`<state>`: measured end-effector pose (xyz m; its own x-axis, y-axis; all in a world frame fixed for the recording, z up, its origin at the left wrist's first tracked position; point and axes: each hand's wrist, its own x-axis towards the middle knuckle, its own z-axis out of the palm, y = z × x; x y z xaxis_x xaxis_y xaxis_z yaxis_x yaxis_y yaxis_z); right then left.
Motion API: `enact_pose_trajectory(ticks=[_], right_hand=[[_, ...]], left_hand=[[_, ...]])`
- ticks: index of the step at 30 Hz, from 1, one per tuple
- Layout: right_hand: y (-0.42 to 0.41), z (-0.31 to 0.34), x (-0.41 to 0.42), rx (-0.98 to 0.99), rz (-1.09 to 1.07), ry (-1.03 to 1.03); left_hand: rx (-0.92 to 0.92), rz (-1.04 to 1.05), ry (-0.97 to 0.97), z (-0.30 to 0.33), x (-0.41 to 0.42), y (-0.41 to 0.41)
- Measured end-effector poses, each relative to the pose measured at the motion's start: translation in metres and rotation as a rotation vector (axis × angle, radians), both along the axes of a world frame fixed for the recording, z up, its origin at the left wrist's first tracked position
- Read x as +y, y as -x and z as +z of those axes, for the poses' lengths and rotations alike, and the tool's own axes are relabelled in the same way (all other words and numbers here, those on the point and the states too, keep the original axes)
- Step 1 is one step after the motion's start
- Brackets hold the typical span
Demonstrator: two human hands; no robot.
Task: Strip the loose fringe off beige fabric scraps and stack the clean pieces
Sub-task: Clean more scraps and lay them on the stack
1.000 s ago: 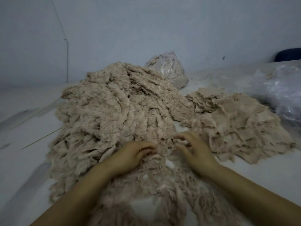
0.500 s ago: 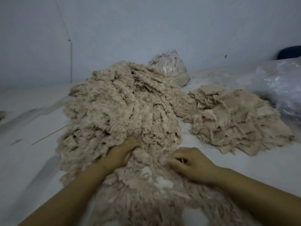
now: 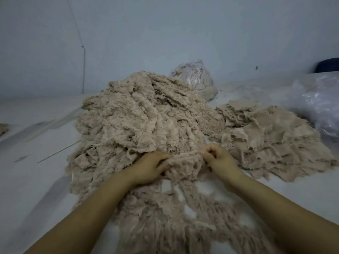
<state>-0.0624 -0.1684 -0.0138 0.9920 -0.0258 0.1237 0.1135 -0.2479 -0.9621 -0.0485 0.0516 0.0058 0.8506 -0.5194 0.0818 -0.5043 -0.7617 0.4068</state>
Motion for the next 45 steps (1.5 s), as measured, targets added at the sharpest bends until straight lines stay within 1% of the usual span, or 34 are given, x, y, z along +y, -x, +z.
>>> enact_pose_trajectory(ticks=[2,4,5,6,8,9,11,12,13,15,17,18,20,21,24,25,27,29,32,34,38,39,40,42,43,44,45], right_hand=[[0.002,0.005,-0.006,0.088,0.008,-0.121],[0.004,0.008,-0.01,0.166,0.094,-0.273],[0.005,0.008,-0.012,0.182,0.157,-0.293],[0.006,0.007,-0.012,0.175,0.206,-0.272],[0.006,0.005,-0.013,0.113,0.19,-0.239],[0.005,0.004,-0.015,0.08,0.131,-0.26],[0.001,0.0,-0.028,0.002,-0.026,-0.285],[0.0,-0.002,-0.035,-0.028,-0.068,-0.288],[-0.001,-0.004,-0.041,-0.05,-0.069,-0.289],[0.001,-0.009,-0.042,-0.053,0.046,-0.289],[0.004,-0.014,-0.031,0.014,0.188,-0.355],[0.004,-0.017,-0.027,0.039,0.216,-0.394],[0.002,-0.017,-0.025,0.041,0.188,-0.429],[0.001,-0.017,-0.027,0.035,0.158,-0.437],[0.002,-0.017,-0.032,0.049,0.129,-0.435],[0.003,-0.018,-0.033,0.054,0.133,-0.418],[0.005,-0.02,-0.032,0.044,0.125,-0.379],[0.006,-0.02,-0.032,0.005,0.092,-0.356],[0.005,-0.02,-0.031,-0.112,0.031,-0.258],[0.005,-0.02,-0.029,-0.178,0.012,-0.18],[0.007,-0.019,-0.03,-0.234,0.066,-0.174],[0.008,-0.019,-0.034,-0.216,0.091,-0.2],[0.01,-0.018,-0.037,-0.18,0.138,-0.229],[0.017,-0.014,-0.041,-0.078,0.292,-0.214],[0.02,-0.012,-0.041,-0.047,0.332,-0.162],[0.02,-0.011,-0.04,-0.052,0.325,-0.127],[0.019,-0.011,-0.039,-0.076,0.28,-0.139]], left_hand=[[0.018,0.014,0.199,0.01,-0.012,0.002],[0.017,-0.018,0.267,0.013,-0.029,0.003],[0.011,-0.039,0.27,0.012,-0.038,0.003],[0.01,-0.052,0.276,0.009,-0.047,0.003],[0.035,-0.043,0.325,0.001,-0.056,-0.001],[0.032,-0.011,0.366,-0.002,-0.055,-0.004],[-0.001,0.139,0.452,-0.007,-0.047,-0.012],[-0.014,0.207,0.482,-0.01,-0.042,-0.015],[-0.025,0.238,0.499,-0.013,-0.039,-0.017],[-0.022,0.221,0.498,-0.014,-0.045,-0.016],[0.047,0.155,0.515,-0.012,-0.059,-0.013],[0.106,0.125,0.525,-0.011,-0.067,-0.011],[0.271,0.086,0.586,-0.01,-0.081,-0.008],[0.367,0.087,0.671,-0.011,-0.086,-0.006],[0.566,0.206,0.991,-0.02,-0.096,-0.002],[0.606,0.25,1.101,-0.022,-0.098,-0.002],[0.637,0.305,1.259,-0.023,-0.1,-0.005],[0.628,0.306,1.341,-0.022,-0.099,-0.008],[0.723,0.214,1.345,-0.023,-0.095,-0.006],[0.76,0.202,1.367,-0.024,-0.097,-0.003],[0.639,0.353,1.667,-0.018,-0.092,-0.01],[0.605,0.367,1.697,-0.017,-0.088,-0.012],[0.576,0.372,1.681,-0.017,-0.085,-0.013],[0.54,0.36,1.567,-0.017,-0.082,-0.011],[0.534,0.324,1.499,-0.018,-0.082,-0.009],[0.551,0.263,1.442,-0.019,-0.083,-0.007],[0.583,0.192,1.391,-0.019,-0.086,-0.003]])
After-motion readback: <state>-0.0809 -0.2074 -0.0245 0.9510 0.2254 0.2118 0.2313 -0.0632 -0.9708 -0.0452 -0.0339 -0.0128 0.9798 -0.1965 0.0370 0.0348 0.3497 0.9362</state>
